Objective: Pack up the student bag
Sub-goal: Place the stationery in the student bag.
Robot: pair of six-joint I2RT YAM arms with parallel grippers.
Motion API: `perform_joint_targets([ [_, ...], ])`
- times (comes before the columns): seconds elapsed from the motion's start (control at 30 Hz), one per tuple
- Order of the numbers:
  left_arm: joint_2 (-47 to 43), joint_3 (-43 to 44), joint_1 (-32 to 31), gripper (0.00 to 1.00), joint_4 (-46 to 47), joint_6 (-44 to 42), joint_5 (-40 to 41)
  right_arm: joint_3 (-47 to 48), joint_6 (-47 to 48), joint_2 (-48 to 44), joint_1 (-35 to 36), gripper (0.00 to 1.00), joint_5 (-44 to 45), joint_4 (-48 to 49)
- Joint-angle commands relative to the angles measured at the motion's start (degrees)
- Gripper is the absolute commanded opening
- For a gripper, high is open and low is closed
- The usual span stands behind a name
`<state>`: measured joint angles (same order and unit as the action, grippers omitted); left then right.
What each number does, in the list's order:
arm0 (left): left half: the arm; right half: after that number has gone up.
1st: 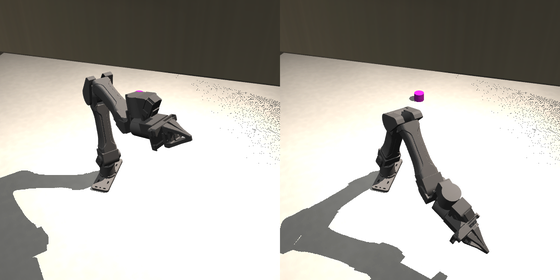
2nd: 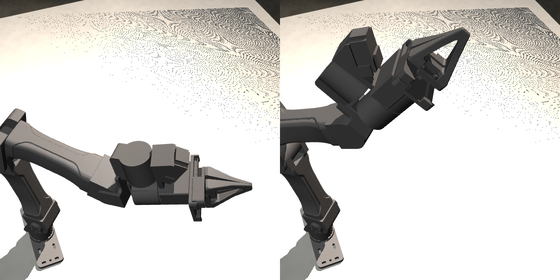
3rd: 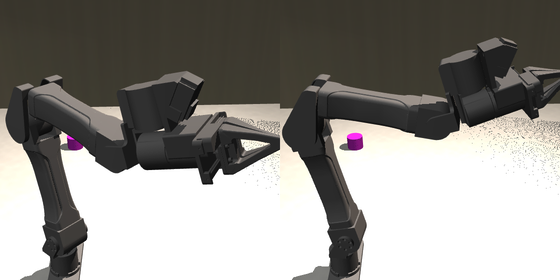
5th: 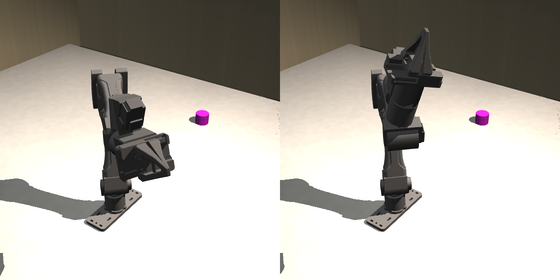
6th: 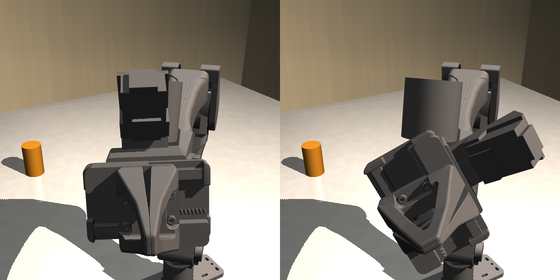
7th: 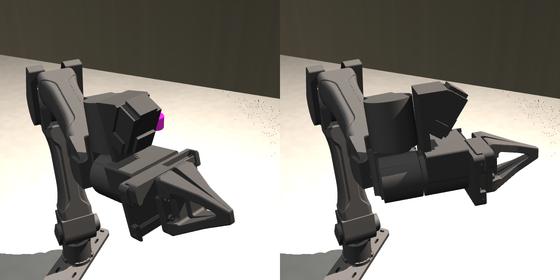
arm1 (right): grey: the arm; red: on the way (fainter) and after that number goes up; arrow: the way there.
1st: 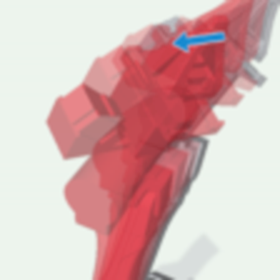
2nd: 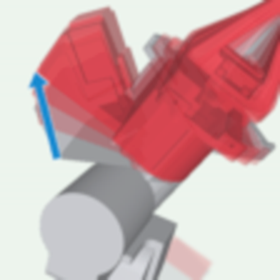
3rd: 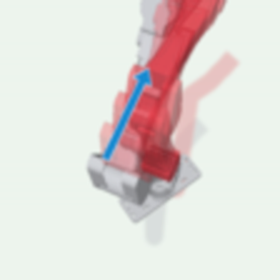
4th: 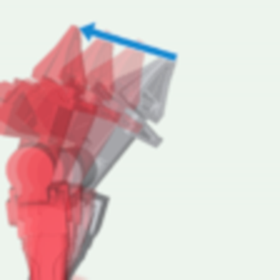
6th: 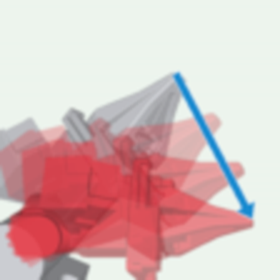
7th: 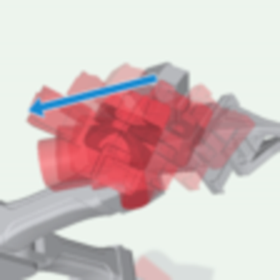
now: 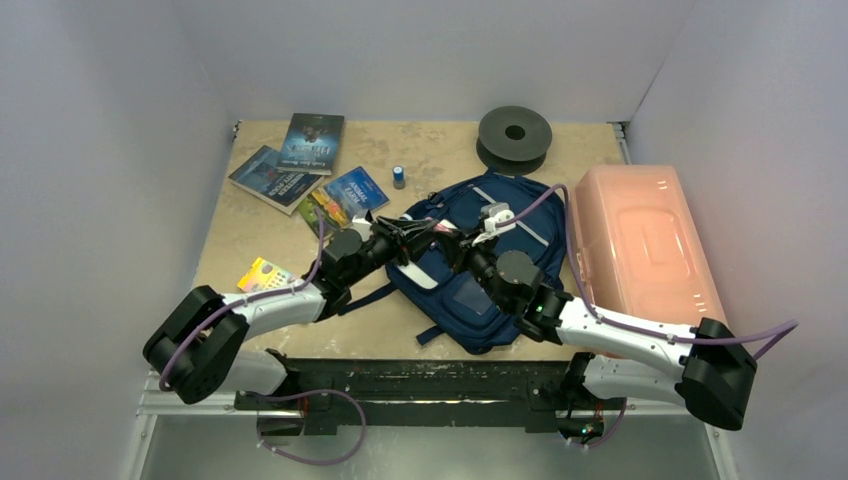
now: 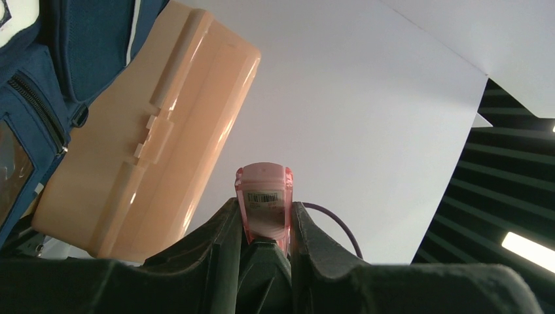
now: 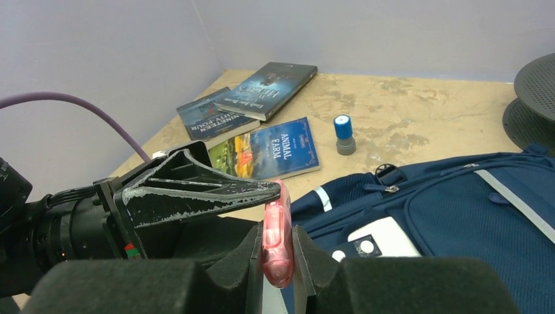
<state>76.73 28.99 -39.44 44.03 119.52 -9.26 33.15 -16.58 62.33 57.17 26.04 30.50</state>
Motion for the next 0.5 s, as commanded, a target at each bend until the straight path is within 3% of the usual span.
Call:
perform_joint_targets([
  [0.0,1.4,2.5,-1.3,0.00,7.2,8.7,-1.1,3.1,1.1,-0.9,0.1,0.16,0.8,3.2],
  [0.1,2.3,3.0,-1.6,0.03,8.7,8.0,-1.9,3.6,1.5,-1.2,0.1,0.04,0.4,2.4],
  [0.17,2.7,2.2,-1.5,0.32,11.0,5.7,-2.2,4.8,1.7,-1.8,0.1,0.00,2.2,-1.5],
  [0.23,1.8,0.8,-1.5,0.81,10.6,1.3,-3.4,5.7,2.0,-3.3,-0.3,0.00,3.7,-7.0],
  [0.27,0.6,0.1,-1.5,0.91,8.3,-1.5,-4.1,5.9,2.5,-4.3,-0.5,0.00,4.4,-9.9],
  [0.47,-9.8,-5.6,-0.8,1.00,-13.7,-20.3,-3.8,7.3,-1.7,-11.3,-2.3,0.00,8.8,-34.7],
])
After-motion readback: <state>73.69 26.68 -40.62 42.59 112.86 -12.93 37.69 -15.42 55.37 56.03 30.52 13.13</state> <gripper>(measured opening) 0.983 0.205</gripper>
